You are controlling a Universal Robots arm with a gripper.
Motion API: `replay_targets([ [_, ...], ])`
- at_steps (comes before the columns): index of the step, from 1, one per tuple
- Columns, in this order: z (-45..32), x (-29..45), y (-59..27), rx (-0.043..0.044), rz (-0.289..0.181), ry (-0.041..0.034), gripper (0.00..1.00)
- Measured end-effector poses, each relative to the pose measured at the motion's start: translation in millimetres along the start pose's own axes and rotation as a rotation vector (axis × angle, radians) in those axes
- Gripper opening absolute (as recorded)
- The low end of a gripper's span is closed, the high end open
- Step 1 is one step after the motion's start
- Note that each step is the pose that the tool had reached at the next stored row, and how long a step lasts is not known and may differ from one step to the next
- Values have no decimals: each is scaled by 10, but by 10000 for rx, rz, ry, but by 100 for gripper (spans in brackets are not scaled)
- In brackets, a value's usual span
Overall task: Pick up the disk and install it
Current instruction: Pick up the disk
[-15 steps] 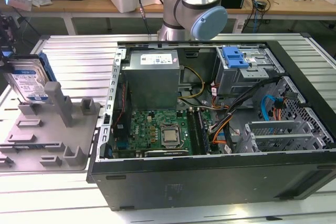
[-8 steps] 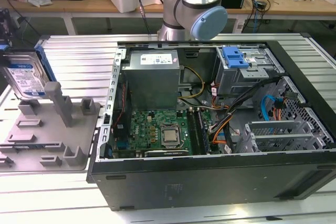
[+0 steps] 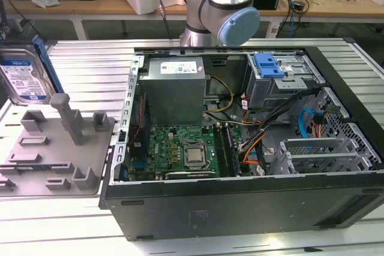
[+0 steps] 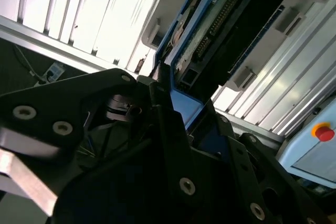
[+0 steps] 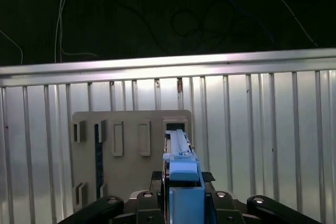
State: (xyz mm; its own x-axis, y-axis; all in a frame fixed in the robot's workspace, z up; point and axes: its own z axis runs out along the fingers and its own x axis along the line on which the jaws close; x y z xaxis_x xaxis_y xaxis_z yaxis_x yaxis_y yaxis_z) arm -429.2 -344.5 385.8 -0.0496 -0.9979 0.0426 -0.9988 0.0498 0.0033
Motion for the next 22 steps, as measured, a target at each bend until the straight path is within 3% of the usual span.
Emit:
replay_targets([
  [6,-481,12,-1,5,1,105,37],
  [8,-601,14,-1,7,2,145,37],
  [17,-626,14,-4,8,3,172,37],
  [22,-649,15,-73,8,1,172,37],
])
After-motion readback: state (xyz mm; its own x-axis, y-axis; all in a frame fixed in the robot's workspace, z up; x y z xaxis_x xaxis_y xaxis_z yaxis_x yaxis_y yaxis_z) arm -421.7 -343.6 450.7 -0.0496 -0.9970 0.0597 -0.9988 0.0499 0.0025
